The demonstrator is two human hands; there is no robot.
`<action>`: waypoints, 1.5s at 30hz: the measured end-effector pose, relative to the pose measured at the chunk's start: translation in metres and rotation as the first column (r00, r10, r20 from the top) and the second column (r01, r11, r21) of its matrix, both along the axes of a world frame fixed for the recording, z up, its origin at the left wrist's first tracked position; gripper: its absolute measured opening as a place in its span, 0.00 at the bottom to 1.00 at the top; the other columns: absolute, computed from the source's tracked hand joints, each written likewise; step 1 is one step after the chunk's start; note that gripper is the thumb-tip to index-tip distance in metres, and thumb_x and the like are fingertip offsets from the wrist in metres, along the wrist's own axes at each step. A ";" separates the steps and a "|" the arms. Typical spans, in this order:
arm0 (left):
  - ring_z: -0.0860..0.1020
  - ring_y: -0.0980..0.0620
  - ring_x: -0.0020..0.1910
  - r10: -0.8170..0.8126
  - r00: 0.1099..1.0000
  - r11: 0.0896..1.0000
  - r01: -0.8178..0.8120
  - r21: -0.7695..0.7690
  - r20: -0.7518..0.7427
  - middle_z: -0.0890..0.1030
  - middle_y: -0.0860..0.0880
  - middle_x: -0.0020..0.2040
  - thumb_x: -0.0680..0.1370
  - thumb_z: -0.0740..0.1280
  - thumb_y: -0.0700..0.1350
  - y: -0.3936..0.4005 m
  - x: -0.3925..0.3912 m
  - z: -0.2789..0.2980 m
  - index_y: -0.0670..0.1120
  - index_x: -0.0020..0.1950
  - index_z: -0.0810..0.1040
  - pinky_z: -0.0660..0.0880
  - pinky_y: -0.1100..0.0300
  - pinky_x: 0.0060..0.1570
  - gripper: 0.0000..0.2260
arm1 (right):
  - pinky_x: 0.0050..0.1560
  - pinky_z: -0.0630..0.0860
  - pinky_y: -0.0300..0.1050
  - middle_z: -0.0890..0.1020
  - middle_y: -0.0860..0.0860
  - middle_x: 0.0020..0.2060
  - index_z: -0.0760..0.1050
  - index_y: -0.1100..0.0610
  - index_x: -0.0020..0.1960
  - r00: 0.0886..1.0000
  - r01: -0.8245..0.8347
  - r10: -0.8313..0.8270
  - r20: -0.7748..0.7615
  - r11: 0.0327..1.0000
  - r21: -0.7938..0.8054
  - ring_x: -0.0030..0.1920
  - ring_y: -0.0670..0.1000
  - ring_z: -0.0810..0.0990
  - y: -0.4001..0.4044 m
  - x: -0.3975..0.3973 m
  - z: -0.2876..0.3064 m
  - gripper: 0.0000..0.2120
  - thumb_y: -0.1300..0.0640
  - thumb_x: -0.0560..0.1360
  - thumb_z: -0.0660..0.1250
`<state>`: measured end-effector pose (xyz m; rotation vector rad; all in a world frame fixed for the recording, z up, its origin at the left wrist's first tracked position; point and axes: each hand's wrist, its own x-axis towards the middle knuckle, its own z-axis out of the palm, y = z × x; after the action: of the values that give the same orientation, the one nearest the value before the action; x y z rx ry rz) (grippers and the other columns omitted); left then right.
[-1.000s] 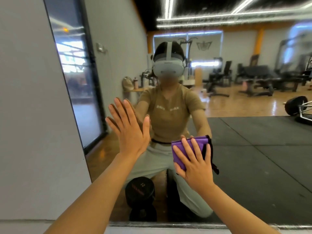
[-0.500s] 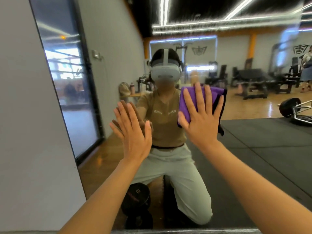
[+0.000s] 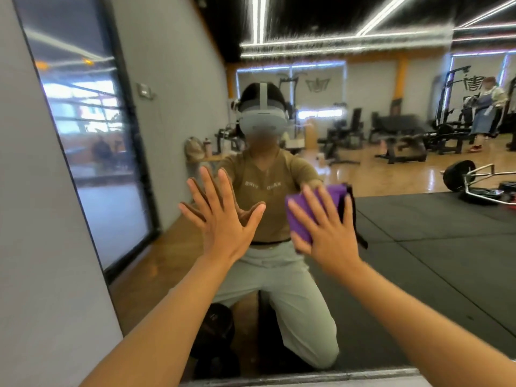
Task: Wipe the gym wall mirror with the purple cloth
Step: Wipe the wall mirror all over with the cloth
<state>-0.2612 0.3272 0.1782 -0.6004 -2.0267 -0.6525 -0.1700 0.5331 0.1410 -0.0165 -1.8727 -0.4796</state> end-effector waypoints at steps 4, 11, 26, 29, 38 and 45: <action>0.37 0.35 0.80 0.006 1.000 1.000 -0.006 0.006 0.007 0.33 0.46 0.81 0.77 0.51 0.73 0.000 0.001 -0.001 0.48 0.82 0.35 0.34 0.30 0.70 0.46 | 0.76 0.48 0.69 0.57 0.56 0.80 0.56 0.48 0.82 0.993 0.001 -0.018 -0.117 0.990 -0.142 0.80 0.61 0.56 0.006 -0.005 0.105 0.29 0.40 0.83 0.52; 0.37 0.36 0.80 0.004 1.000 1.000 -0.004 0.026 0.002 0.31 0.47 0.80 0.76 0.50 0.74 0.002 0.000 -0.002 0.49 0.82 0.35 0.36 0.28 0.72 0.46 | 0.76 0.47 0.71 0.55 0.56 0.81 0.59 0.50 0.81 0.993 0.025 -0.044 -0.106 0.985 -0.171 0.80 0.62 0.55 0.009 0.002 0.019 0.28 0.40 0.84 0.50; 0.40 0.35 0.80 -0.009 0.999 1.000 0.009 -0.003 -0.035 0.39 0.41 0.82 0.84 0.49 0.62 0.019 0.007 -0.014 0.52 0.83 0.42 0.45 0.22 0.69 0.32 | 0.77 0.41 0.66 0.50 0.53 0.82 0.48 0.45 0.83 0.997 0.073 -0.072 0.008 0.991 -0.114 0.81 0.59 0.50 0.054 0.029 0.014 0.30 0.37 0.84 0.45; 0.43 0.37 0.81 -0.032 0.993 0.998 0.027 -0.048 -0.113 0.42 0.44 0.83 0.85 0.48 0.56 0.024 0.009 -0.014 0.52 0.83 0.42 0.49 0.21 0.68 0.28 | 0.77 0.43 0.66 0.56 0.56 0.81 0.50 0.46 0.82 0.996 0.045 -0.055 -0.065 0.988 -0.148 0.80 0.60 0.53 0.060 0.025 0.080 0.30 0.38 0.83 0.49; 0.40 0.38 0.81 -0.065 0.995 0.998 0.064 -0.015 -0.072 0.43 0.43 0.83 0.83 0.52 0.59 0.042 0.022 -0.010 0.47 0.83 0.46 0.43 0.26 0.72 0.33 | 0.76 0.49 0.70 0.57 0.56 0.81 0.53 0.48 0.82 0.996 0.038 -0.053 -0.073 0.980 -0.196 0.80 0.62 0.54 0.068 0.032 -0.005 0.29 0.38 0.84 0.47; 0.44 0.36 0.81 -0.066 0.990 0.993 0.052 -0.109 -0.128 0.47 0.42 0.83 0.80 0.56 0.64 0.063 0.033 -0.006 0.49 0.83 0.52 0.43 0.25 0.71 0.35 | 0.76 0.48 0.69 0.47 0.51 0.82 0.48 0.44 0.82 0.996 0.074 -0.067 0.063 0.989 -0.126 0.82 0.58 0.47 0.087 0.051 -0.068 0.30 0.37 0.83 0.47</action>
<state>-0.2284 0.3905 0.1722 -0.7485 -1.9354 -0.5288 -0.1192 0.6204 0.0727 -0.1562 -1.9629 -0.4115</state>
